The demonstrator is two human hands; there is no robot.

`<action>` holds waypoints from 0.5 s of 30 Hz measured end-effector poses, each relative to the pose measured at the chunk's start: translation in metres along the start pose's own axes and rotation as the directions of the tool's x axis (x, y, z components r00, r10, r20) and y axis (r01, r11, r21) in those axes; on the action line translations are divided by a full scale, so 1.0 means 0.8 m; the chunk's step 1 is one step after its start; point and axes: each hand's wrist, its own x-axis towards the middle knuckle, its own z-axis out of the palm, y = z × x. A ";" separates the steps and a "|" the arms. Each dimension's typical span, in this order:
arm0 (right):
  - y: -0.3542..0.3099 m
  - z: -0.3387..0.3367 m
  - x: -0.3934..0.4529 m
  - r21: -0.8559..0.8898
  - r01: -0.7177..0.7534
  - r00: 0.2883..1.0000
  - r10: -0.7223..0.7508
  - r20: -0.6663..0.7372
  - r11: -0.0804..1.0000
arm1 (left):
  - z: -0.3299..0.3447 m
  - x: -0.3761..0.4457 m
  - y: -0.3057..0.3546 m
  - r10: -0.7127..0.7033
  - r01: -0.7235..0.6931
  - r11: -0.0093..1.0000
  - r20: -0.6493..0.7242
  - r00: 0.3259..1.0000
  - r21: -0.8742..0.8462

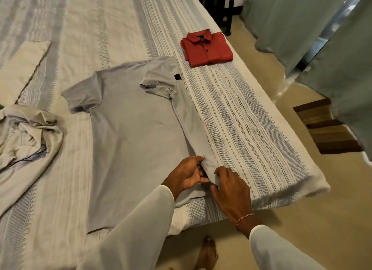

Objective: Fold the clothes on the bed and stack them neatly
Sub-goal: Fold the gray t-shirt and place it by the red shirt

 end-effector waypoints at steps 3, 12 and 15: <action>-0.007 -0.005 -0.003 -0.097 0.145 0.983 -0.155 -0.094 0.985 | -0.015 -0.005 0.003 0.013 -0.013 1.000 -0.010 1.000 -0.016; -0.045 0.027 -0.011 -0.085 0.402 0.914 -0.393 0.103 0.912 | -0.094 -0.021 -0.007 0.068 -0.044 0.990 -0.173 0.983 0.136; -0.045 0.028 -0.006 0.128 0.155 0.966 -0.177 0.186 0.980 | -0.099 -0.022 -0.009 0.133 -0.073 0.958 -0.207 0.969 0.277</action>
